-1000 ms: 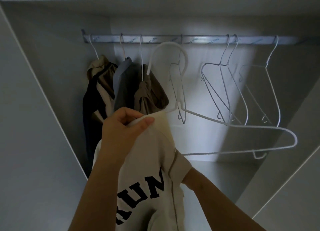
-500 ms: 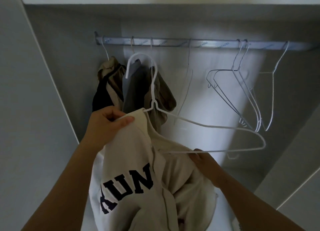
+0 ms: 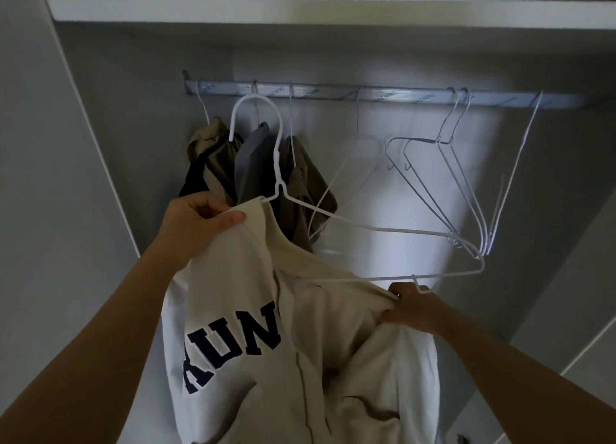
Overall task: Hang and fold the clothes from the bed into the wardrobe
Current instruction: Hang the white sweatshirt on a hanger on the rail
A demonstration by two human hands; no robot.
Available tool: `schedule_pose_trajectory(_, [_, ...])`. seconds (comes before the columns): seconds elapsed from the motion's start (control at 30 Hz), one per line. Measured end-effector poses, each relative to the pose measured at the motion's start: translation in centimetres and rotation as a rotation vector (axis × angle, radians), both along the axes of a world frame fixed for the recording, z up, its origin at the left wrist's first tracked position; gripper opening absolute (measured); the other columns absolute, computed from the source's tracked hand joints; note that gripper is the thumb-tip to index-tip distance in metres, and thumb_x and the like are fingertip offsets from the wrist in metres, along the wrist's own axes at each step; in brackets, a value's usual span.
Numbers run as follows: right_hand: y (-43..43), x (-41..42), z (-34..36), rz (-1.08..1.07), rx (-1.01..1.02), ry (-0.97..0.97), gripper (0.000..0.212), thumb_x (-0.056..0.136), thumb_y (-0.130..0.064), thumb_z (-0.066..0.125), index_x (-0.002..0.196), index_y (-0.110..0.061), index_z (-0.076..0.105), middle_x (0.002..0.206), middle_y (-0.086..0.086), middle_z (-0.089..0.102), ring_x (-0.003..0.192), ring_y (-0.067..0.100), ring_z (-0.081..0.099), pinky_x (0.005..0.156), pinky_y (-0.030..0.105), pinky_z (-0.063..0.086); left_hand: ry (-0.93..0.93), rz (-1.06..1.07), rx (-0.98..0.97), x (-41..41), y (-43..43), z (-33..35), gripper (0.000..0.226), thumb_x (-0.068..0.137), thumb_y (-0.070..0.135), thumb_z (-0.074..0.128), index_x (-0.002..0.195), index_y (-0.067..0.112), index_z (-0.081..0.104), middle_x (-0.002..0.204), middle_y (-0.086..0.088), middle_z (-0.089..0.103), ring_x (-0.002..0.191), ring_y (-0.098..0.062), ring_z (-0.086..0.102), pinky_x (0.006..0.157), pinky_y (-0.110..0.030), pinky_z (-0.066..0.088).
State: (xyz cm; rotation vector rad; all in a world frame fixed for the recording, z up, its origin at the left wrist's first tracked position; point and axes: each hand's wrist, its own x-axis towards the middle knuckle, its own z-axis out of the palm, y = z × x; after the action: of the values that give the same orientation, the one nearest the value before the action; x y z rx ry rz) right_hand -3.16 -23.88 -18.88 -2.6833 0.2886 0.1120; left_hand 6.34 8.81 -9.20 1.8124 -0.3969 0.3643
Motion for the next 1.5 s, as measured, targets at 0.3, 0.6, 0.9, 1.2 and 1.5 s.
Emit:
schedule_pose_trajectory(0.3, [-5.7, -1.2, 1.0, -0.440, 0.536, -0.274, 0.032, 0.097, -0.019, 0.047, 0.076, -0.003, 0.064, 0.083, 0.018, 0.067, 0.079, 0.032, 0.063, 0.061, 0.026, 0.039, 0.000, 0.082, -0.020, 1.2, 1.8, 0.5, 0.029, 0.073, 0.014, 0.076, 0.053, 0.029, 0.061, 0.051, 0.023, 0.060, 0.049, 0.010, 0.055, 0.046, -0.003, 0.041])
schedule_pose_trajectory(0.6, [1.5, 0.5, 1.5, -0.080, 0.778, 0.057, 0.008, 0.088, -0.013, 0.059, 0.089, -0.019, 0.064, 0.086, 0.003, 0.064, 0.071, 0.012, 0.059, 0.059, 0.021, 0.040, -0.100, -0.047, 0.011, 0.6, -2.3, 1.1, 0.033, 0.071, 0.011, 0.077, 0.053, 0.030, 0.058, 0.053, 0.020, 0.060, 0.051, 0.008, 0.056, 0.048, -0.002, 0.041])
schedule_pose_trajectory(0.9, [8.0, 2.3, 3.5, 0.138, 0.827, 0.124, 0.020, 0.087, -0.017, 0.061, 0.101, -0.031, 0.059, 0.117, 0.006, 0.062, 0.101, 0.013, 0.059, 0.086, 0.026, 0.047, -0.129, -0.026, -0.024, 0.2, -2.2, 1.5, 0.026, 0.073, 0.011, 0.076, 0.059, 0.024, 0.058, 0.055, 0.021, 0.061, 0.054, 0.007, 0.057, 0.052, -0.004, 0.045])
schedule_pose_trajectory(1.2, [9.8, 3.9, 0.9, 0.188, 0.566, 0.209, 0.016, 0.090, -0.020, 0.054, 0.078, -0.030, 0.058, 0.079, -0.012, 0.056, 0.069, -0.001, 0.052, 0.061, 0.008, 0.041, -0.151, -0.076, -0.079, -0.4, -2.4, 2.4, 0.022, 0.074, 0.007, 0.073, 0.062, 0.020, 0.059, 0.058, 0.019, 0.063, 0.057, 0.005, 0.059, 0.054, -0.006, 0.046])
schedule_pose_trajectory(1.5, [7.6, 1.9, -3.0, 0.058, 0.502, 0.273, 0.022, 0.095, -0.019, 0.049, 0.112, -0.009, 0.059, 0.112, 0.009, 0.062, 0.098, 0.018, 0.059, 0.086, 0.023, 0.049, -0.116, -0.131, -0.176, -0.5, -2.1, 3.4, 0.024, 0.078, -0.001, 0.066, 0.062, 0.012, 0.055, 0.052, 0.016, 0.061, 0.052, 0.004, 0.057, 0.053, -0.008, 0.047])
